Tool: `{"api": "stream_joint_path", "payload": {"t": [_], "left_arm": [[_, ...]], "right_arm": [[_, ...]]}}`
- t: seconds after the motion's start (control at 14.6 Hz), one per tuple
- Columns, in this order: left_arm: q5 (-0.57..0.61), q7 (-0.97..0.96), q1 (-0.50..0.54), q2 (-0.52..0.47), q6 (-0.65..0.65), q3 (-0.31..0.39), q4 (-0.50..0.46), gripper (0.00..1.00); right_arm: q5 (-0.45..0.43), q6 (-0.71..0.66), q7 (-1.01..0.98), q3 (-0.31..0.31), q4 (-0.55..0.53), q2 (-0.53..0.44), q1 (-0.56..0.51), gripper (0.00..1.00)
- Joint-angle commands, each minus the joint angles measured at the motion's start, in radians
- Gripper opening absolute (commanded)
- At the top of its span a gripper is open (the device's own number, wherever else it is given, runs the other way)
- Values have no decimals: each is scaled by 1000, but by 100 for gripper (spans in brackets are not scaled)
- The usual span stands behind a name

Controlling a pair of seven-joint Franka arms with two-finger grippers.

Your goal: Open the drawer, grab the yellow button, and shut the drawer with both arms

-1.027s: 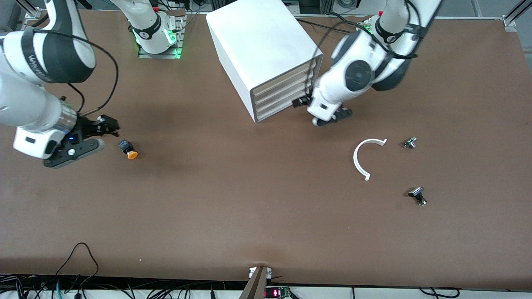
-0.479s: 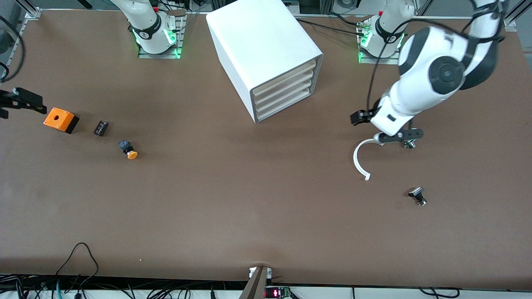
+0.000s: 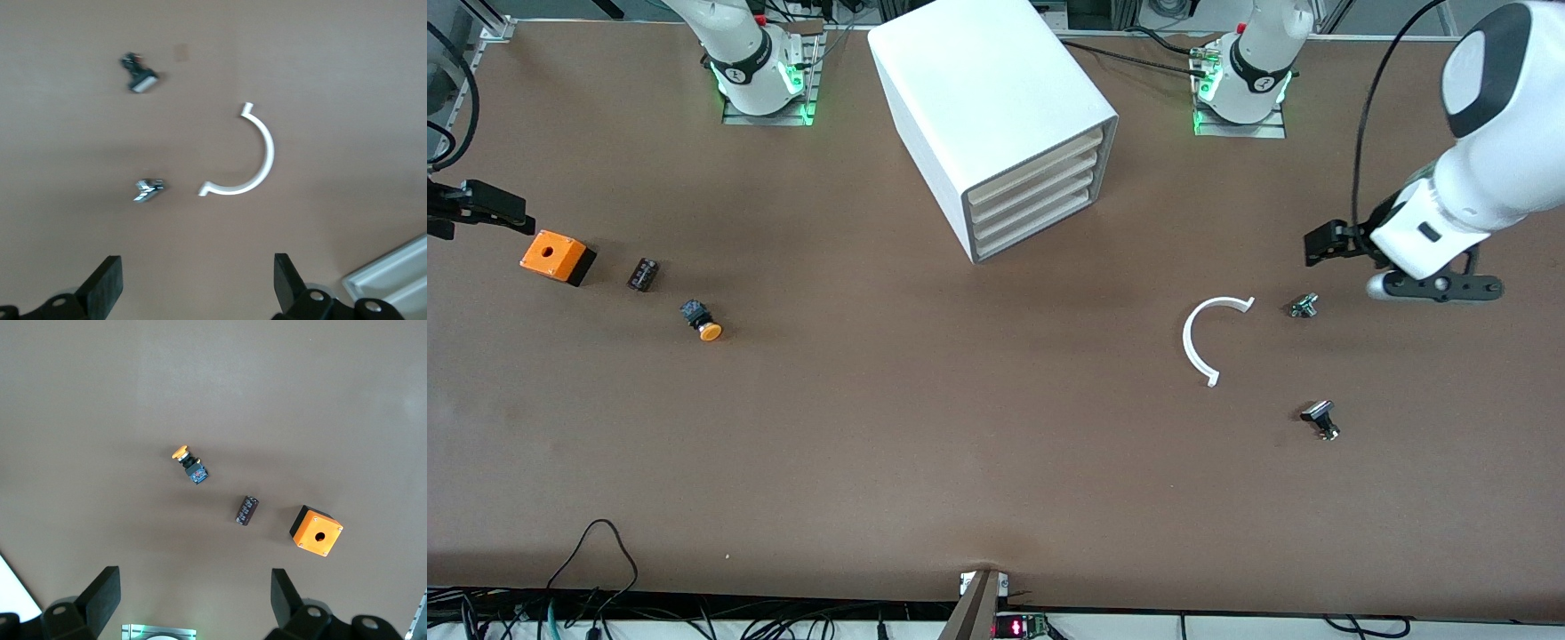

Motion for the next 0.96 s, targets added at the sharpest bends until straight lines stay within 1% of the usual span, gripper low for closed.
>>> {"api": "stream_joint_path", "payload": {"t": [0.0,0.07,0.14,0.27,0.34,0.48,0.68,0.82,0.89], "left_arm": [[41,8,-10,-22,-103,-3,73,100],[41,6,-7,-18,-119,-1,92,100],[41,6,-6,-16,-119,-3,94,100],[41,5,-4,-16,-119,-3,92,100],[41,3,-4,-16,-119,-1,91,100],[39,5,10,-16,-122,-1,91,100],[29,5,25,-16,-122,-1,92,100],[26,5,25,-16,-122,-3,94,100],[26,5,25,-16,-122,-3,94,100]], "right_arm": [[-34,-16,-4,-2,20,-16,3,100],[-28,-7,3,-3,3,-53,3,100],[-23,-7,0,-10,-41,-91,2,100],[-19,22,-9,-14,-157,-197,0,100],[-19,32,-9,-14,-190,-231,0,100],[-14,26,2,-11,-195,-237,2,100],[47,46,5,-13,-236,-229,0,100],[47,89,0,-8,-291,-245,1,100],[43,95,-9,-2,-296,-242,0,100]]}}
